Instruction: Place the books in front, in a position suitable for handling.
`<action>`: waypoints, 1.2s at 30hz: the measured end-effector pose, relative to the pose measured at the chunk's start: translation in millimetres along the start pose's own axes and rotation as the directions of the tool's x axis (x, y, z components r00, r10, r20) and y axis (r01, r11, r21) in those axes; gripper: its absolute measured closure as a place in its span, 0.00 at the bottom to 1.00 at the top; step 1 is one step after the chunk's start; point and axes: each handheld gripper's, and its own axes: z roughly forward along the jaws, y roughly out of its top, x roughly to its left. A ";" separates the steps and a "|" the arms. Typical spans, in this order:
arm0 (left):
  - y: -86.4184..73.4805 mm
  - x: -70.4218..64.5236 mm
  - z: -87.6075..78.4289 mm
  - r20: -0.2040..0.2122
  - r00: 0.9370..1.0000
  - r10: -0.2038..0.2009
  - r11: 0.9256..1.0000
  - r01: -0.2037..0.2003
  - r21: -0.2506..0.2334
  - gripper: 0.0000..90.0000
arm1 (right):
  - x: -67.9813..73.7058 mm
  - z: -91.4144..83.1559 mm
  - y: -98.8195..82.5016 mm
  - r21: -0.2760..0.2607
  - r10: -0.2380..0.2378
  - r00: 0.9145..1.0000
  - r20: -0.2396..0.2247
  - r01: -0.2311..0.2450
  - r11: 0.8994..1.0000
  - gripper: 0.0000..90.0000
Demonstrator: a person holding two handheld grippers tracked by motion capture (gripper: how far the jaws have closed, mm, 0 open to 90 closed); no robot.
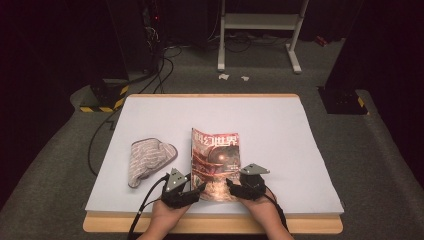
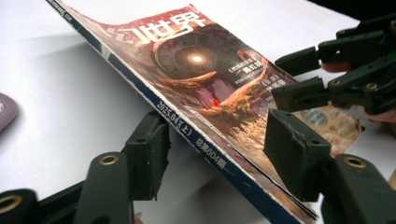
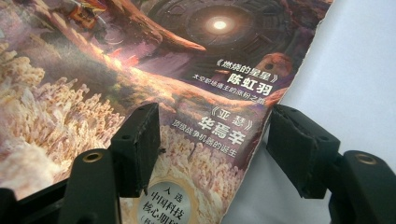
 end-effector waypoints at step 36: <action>7.7 15.6 0.4 0.051 0.998 -0.029 1.000 0.029 -0.001 0.47 | 75.6 -6.5 0.9 -0.096 -0.299 0.942 -0.151 0.288 0.953 0.26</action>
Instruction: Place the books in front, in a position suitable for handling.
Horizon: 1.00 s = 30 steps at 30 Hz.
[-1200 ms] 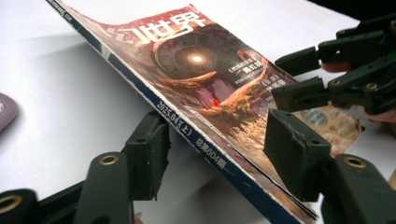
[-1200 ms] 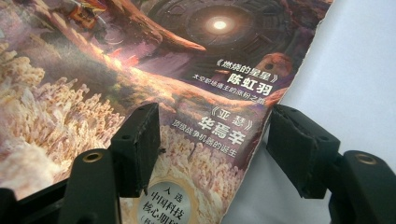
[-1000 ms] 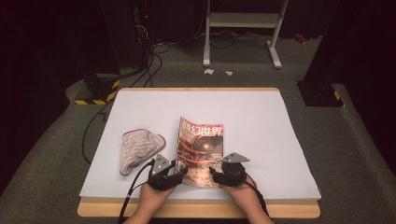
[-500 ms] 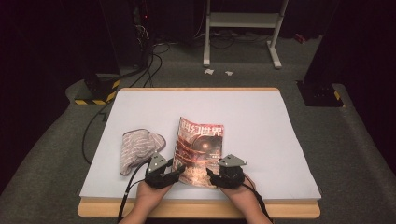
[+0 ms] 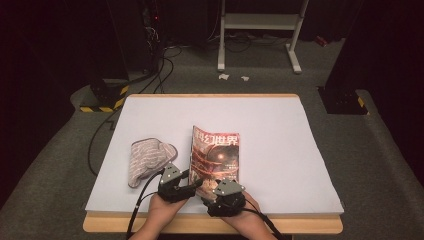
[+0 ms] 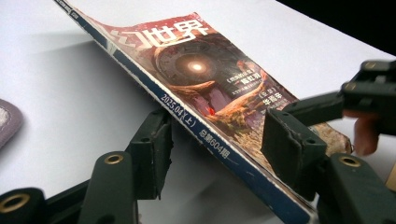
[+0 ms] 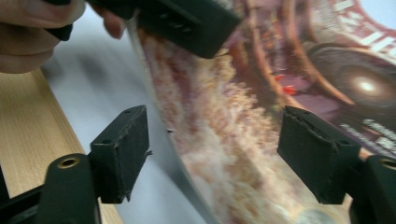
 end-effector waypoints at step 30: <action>11.9 6.3 0.2 -0.002 0.999 -0.035 0.999 0.035 -0.013 0.33 | 11.1 20.3 8.0 0.000 -0.075 0.987 0.141 0.076 0.997 0.59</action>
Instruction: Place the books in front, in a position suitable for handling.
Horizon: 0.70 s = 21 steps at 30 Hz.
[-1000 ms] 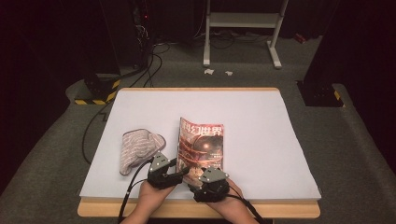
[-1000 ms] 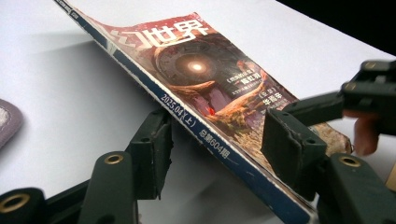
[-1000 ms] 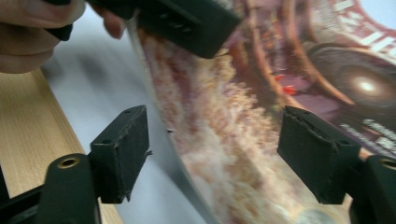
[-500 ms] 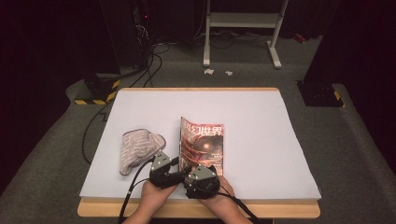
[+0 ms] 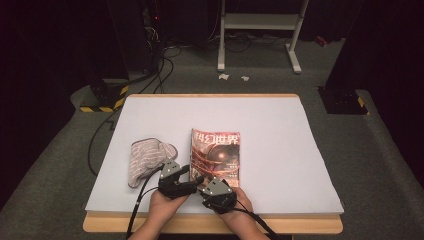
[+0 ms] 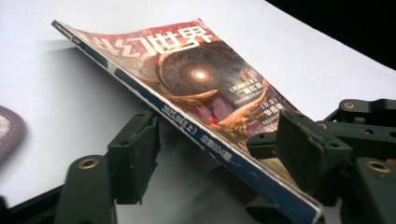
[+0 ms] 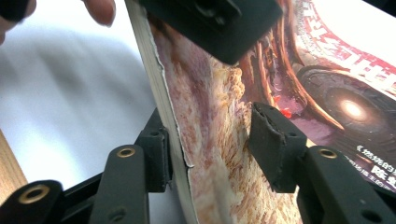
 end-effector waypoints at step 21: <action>12.2 32.3 -34.3 -0.065 0.994 0.083 0.994 -0.087 -0.063 0.35 | -33.3 -30.9 -7.9 -0.060 0.040 0.998 0.047 -0.037 0.998 0.85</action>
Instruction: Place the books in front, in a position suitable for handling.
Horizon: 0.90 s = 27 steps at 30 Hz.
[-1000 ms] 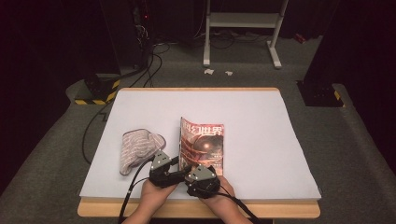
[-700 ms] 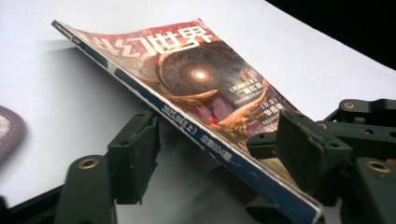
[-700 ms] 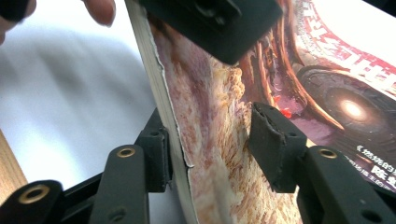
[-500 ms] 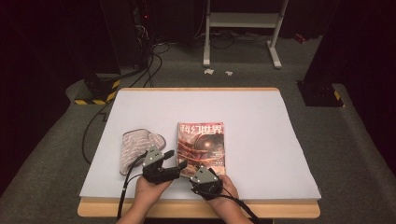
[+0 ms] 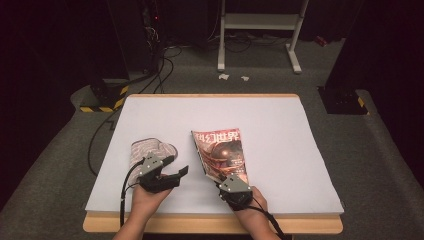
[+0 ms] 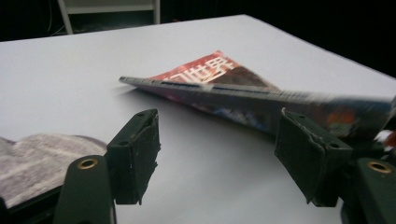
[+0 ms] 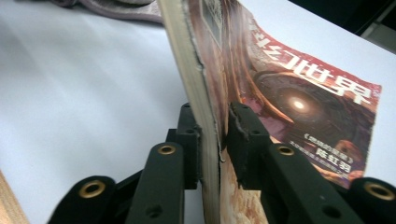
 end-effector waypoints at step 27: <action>-18.6 42.0 3.5 -0.047 0.999 0.019 0.992 -0.012 0.129 0.33 | -37.4 -26.0 -1.7 -0.043 0.091 0.996 -0.019 -0.092 0.995 0.93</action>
